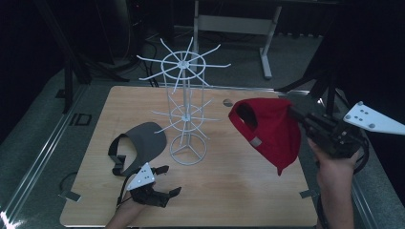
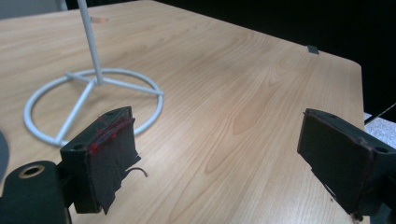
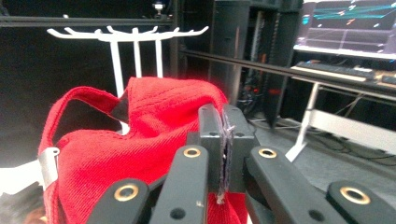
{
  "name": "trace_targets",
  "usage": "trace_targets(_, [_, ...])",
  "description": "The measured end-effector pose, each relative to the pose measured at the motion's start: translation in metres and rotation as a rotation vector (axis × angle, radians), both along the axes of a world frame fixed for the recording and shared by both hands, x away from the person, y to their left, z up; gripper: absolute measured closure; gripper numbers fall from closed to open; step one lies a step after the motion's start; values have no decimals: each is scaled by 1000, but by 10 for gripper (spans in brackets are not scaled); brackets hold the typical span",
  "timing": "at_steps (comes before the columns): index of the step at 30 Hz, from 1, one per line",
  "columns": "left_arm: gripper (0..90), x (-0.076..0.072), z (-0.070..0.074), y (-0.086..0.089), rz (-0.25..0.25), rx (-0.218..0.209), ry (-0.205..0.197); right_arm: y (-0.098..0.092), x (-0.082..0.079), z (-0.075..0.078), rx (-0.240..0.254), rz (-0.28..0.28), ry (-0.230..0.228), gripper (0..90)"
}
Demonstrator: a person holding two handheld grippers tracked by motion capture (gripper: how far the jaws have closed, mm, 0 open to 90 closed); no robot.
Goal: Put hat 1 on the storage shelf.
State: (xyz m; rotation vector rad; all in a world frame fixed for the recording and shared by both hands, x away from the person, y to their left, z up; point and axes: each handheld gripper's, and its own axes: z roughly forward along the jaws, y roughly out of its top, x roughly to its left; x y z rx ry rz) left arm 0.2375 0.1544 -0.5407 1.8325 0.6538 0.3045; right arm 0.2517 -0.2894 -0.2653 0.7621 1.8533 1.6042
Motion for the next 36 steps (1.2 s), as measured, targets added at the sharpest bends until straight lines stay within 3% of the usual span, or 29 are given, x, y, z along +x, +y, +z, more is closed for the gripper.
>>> trace_targets(4, [118,-1,-5,0,3,21,-2,1,6,8,-2,-23,-13,884])
trace_targets(20, [118,-2,-12,0,-11,9,6,12,54,58,28,-123,-48,883])
trace_targets(28, [118,-1,-12,0,-15,5,8,23,79,68,28,-151,-21,883])
trace_targets(36, [118,-1,-13,1,-13,-3,10,36,85,62,9,-131,-6,883])
